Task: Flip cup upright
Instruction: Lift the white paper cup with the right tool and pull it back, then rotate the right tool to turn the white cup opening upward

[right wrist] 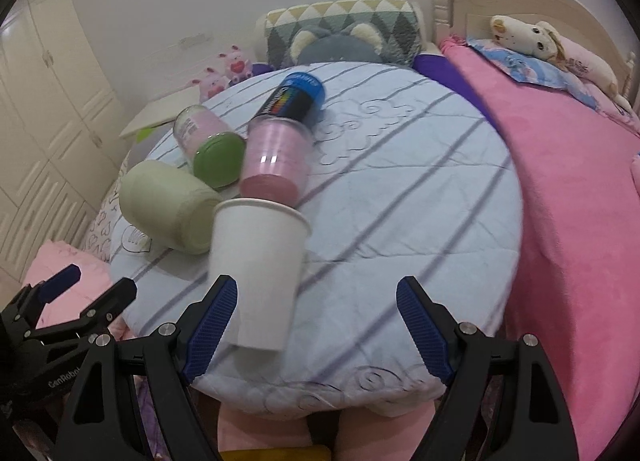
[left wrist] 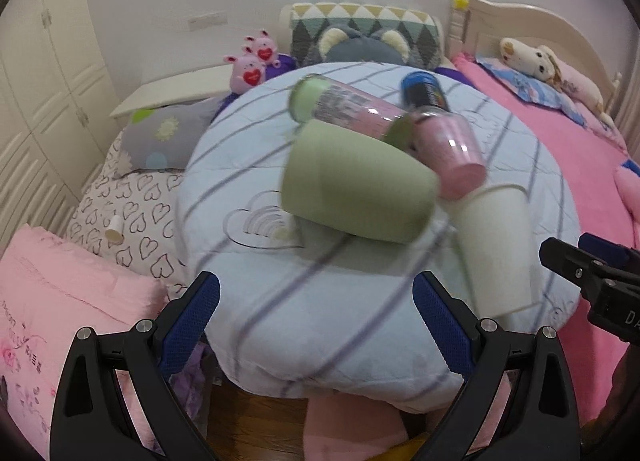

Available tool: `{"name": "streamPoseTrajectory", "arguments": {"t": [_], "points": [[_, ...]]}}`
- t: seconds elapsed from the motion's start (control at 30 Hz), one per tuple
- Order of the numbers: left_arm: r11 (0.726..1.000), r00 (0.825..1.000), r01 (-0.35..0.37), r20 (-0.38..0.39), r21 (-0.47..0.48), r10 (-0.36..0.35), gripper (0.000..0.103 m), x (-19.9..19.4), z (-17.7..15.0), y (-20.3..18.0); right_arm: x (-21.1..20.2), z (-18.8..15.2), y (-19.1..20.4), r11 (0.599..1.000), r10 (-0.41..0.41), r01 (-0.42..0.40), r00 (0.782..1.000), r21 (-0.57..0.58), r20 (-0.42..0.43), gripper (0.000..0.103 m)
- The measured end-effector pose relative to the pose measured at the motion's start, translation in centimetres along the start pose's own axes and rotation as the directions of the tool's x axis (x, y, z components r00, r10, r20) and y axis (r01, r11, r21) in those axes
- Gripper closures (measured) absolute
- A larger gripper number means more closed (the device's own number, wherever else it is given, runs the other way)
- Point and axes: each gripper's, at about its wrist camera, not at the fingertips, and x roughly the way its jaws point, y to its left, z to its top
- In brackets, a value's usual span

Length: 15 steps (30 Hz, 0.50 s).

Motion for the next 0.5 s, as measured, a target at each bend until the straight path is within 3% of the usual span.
{"name": "streamPoseTrajectory", "arguments": {"t": [0.5], "points": [[1.0, 1.0, -0.025, -0.013, -0.018, 0.025, 0.004, 2.7, 1.5, 2.5, 3.5, 2.5, 2.1, 0.999, 0.024, -0.022, 0.998, 0.026, -0.056, 0.02]]}}
